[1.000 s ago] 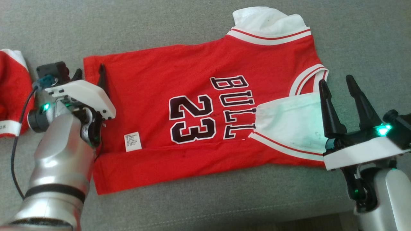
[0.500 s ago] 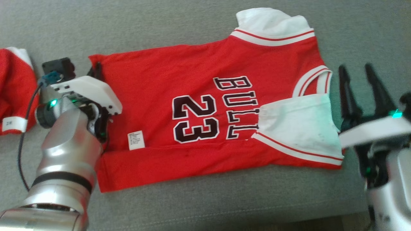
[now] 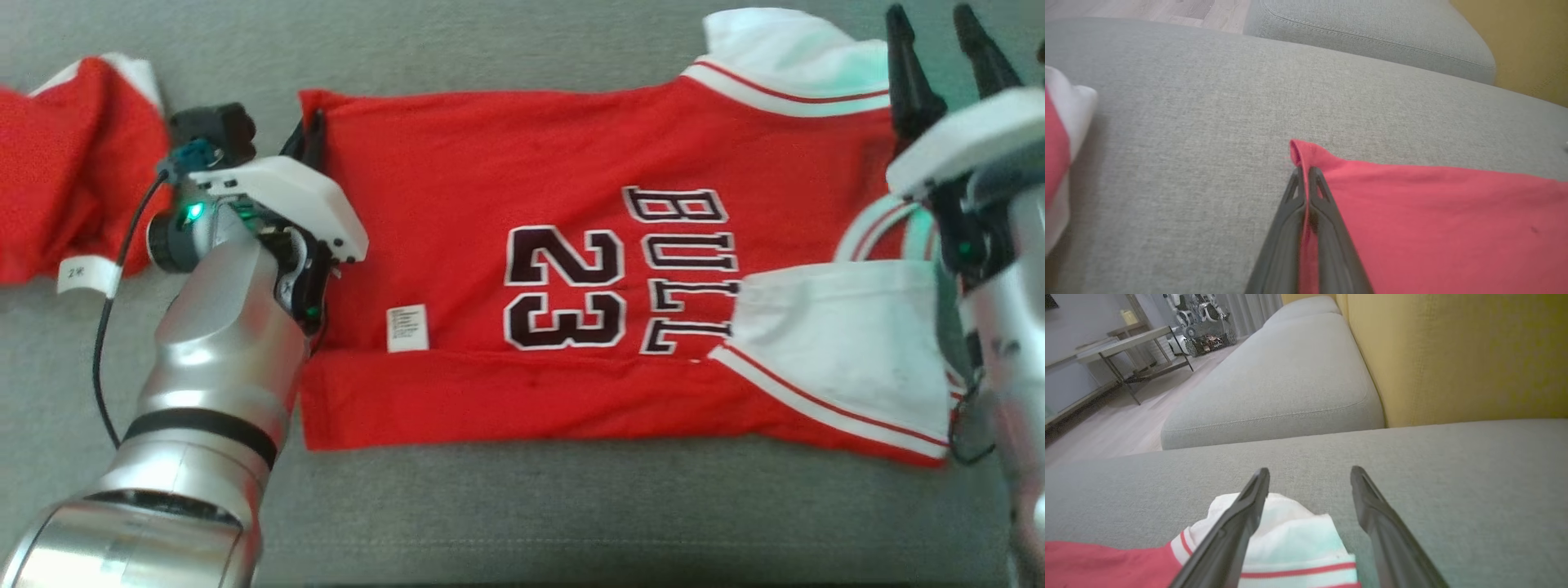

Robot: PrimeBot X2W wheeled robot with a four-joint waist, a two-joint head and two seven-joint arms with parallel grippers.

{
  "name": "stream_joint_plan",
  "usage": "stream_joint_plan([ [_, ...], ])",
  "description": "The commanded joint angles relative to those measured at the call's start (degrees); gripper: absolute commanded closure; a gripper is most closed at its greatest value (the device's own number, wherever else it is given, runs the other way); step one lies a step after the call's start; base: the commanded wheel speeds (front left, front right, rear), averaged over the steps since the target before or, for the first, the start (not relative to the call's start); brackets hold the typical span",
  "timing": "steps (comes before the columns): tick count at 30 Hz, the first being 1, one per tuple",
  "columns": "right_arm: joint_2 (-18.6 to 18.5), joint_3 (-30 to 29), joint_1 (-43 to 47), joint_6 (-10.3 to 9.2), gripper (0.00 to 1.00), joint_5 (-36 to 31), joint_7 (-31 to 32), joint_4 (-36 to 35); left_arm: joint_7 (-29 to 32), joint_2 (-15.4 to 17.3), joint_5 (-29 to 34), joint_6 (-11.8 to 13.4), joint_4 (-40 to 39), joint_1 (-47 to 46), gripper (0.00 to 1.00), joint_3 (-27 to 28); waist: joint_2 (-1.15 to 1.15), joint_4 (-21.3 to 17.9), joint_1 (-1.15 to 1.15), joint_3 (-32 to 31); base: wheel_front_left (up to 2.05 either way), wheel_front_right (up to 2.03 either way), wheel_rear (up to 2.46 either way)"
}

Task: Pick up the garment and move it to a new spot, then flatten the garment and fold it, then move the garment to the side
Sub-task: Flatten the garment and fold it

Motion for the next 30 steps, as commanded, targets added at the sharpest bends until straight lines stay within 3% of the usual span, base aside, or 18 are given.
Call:
stream_joint_plan([
  [1, -0.52, 1.57, -1.69, -0.04, 0.00, 0.50, 0.43, 0.20, -0.68, 1.76, 0.25, -0.12, -1.94, -2.02, 1.00, 0.56, 0.00, 1.43, 0.00, 0.84, 0.00, 0.00, 0.00],
  [9, -2.09, 7.38, -11.36, -0.04, 0.00, 0.26, 4.46, 17.14, -0.70, 1.66, -4.58, -0.16, -7.19, -0.71, 1.00, -5.62, 0.00, 3.96, 0.00, 1.65, 0.00, 0.00, 0.00],
  [17, -1.64, 13.26, -15.97, -0.04, 0.00, 2.49, 10.38, 25.41, -0.70, 1.65, -8.75, 1.97, -9.64, -0.82, 1.00, -10.62, 0.00, 3.89, 0.00, 2.64, 0.00, 0.00, 0.00],
  [18, -1.37, 13.73, -16.28, -0.04, 0.20, 3.04, 10.50, 25.78, -0.70, 1.65, -9.08, 2.18, -9.86, -0.89, 1.00, -10.91, 0.00, 3.81, 0.00, 2.78, 0.00, 0.00, 0.00],
  [20, -0.83, 14.38, -16.64, -0.04, 1.00, 4.48, 10.72, 26.50, -0.70, 1.65, -9.66, 2.57, -10.13, -0.86, 1.00, -11.42, 0.00, 3.61, 0.00, 2.89, 0.00, 0.00, 0.00],
  [30, -2.12, 18.70, -16.96, -0.04, 1.00, 9.43, 3.72, 22.89, -0.71, 1.70, -9.66, 3.59, -10.65, -1.09, 1.00, -10.36, 0.00, 2.38, 0.00, 2.22, 0.00, 0.00, 0.00],
])
